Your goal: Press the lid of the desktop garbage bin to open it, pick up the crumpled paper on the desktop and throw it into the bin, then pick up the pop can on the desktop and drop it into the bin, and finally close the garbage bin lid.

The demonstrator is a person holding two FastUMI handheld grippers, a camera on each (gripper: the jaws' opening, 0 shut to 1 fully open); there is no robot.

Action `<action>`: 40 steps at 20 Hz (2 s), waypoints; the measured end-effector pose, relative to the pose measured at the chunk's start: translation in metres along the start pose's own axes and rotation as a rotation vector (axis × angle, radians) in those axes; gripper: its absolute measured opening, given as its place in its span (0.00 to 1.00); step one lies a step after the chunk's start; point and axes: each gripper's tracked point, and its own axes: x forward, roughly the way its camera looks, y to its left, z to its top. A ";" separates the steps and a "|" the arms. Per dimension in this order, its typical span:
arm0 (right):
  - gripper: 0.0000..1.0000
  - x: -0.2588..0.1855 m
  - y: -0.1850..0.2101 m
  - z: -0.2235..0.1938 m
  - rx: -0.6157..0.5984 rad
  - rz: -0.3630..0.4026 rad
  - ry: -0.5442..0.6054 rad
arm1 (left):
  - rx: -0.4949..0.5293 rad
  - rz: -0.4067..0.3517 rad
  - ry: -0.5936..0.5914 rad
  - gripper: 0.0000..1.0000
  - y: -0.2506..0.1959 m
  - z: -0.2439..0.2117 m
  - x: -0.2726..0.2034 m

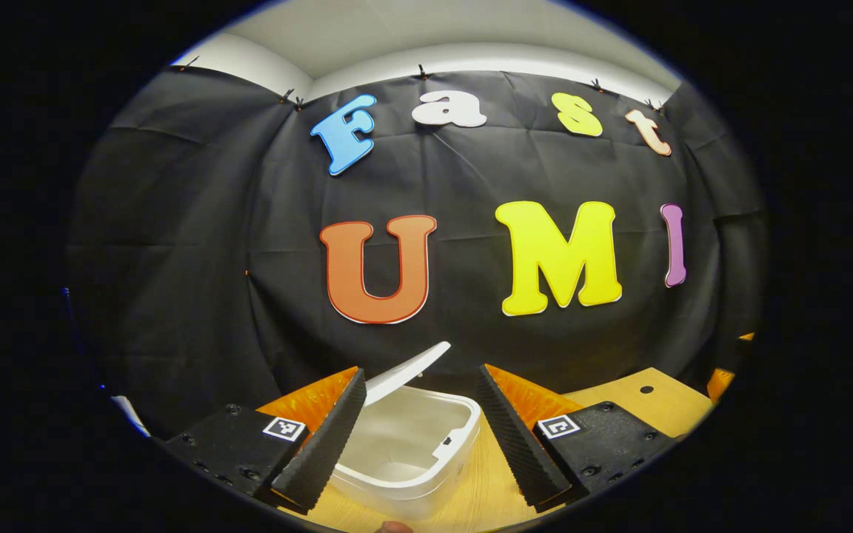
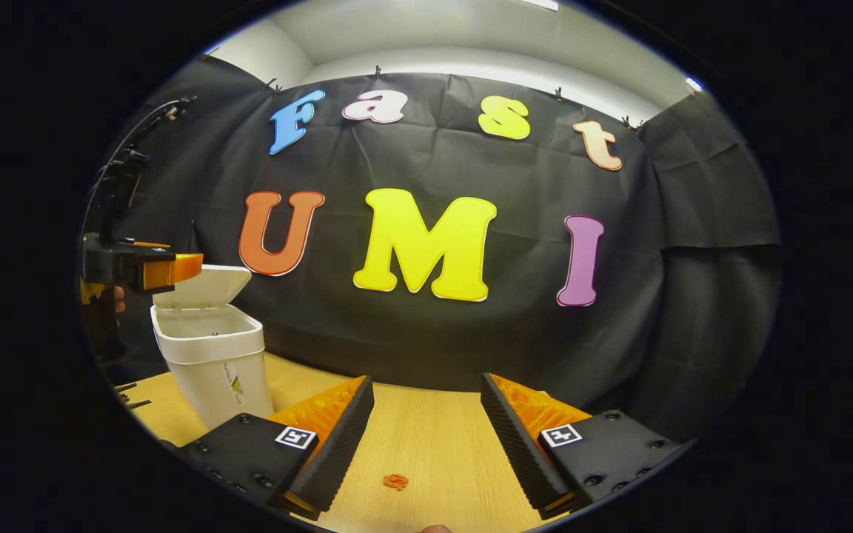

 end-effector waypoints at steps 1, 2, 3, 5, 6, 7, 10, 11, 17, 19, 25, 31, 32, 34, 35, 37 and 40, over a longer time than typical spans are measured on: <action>0.94 0.005 0.002 -0.006 -0.006 0.003 0.012 | -0.009 -0.005 0.007 0.98 -0.001 -0.002 -0.005; 0.94 0.009 0.005 -0.014 -0.015 0.008 0.024 | -0.021 -0.011 0.014 0.98 -0.003 -0.003 -0.009; 0.94 0.015 0.008 -0.025 -0.028 0.012 0.049 | -0.033 -0.012 0.016 0.98 -0.002 -0.003 -0.014; 0.94 0.029 0.011 -0.054 -0.050 0.019 0.110 | -0.035 -0.011 0.007 0.98 -0.001 0.000 -0.022; 0.94 0.036 0.013 -0.070 -0.053 0.024 0.142 | -0.030 -0.006 0.002 0.98 0.000 0.001 -0.027; 0.94 0.044 0.015 -0.087 -0.057 0.030 0.187 | -0.023 -0.007 -0.002 0.97 0.001 0.003 -0.031; 0.94 0.061 0.020 -0.143 -0.066 0.048 0.340 | -0.031 -0.008 -0.006 0.98 0.001 0.006 -0.046; 0.94 0.067 0.023 -0.158 -0.070 0.052 0.378 | -0.040 -0.011 -0.004 0.98 0.000 0.006 -0.049; 0.95 0.078 0.040 -0.231 -0.103 0.084 0.608 | -0.040 -0.006 0.001 0.98 0.004 0.007 -0.063; 0.96 0.081 0.042 -0.248 -0.106 0.081 0.664 | -0.053 -0.006 0.008 0.98 0.004 0.006 -0.065; 0.96 0.085 0.041 -0.297 -0.062 0.080 0.849 | -0.062 -0.003 0.027 0.98 0.006 0.002 -0.072; 0.96 0.089 0.031 -0.323 -0.011 0.092 0.980 | -0.075 -0.004 0.053 0.98 0.005 -0.004 -0.073; 0.96 0.089 0.030 -0.325 -0.001 0.094 0.996 | -0.075 -0.004 0.057 0.98 0.004 -0.006 -0.073; 0.96 0.088 0.027 -0.330 0.002 0.096 1.012 | -0.073 -0.001 0.063 0.98 0.006 -0.006 -0.074; 0.93 0.089 0.026 -0.330 0.002 0.102 1.016 | -0.073 0.000 0.065 0.98 0.005 -0.007 -0.074; 0.83 0.092 0.029 -0.332 0.009 0.118 1.005 | -0.075 0.001 0.067 0.98 0.006 -0.007 -0.074; 0.67 0.093 0.035 -0.333 0.038 0.144 1.004 | -0.077 -0.003 0.079 0.98 0.001 -0.011 -0.074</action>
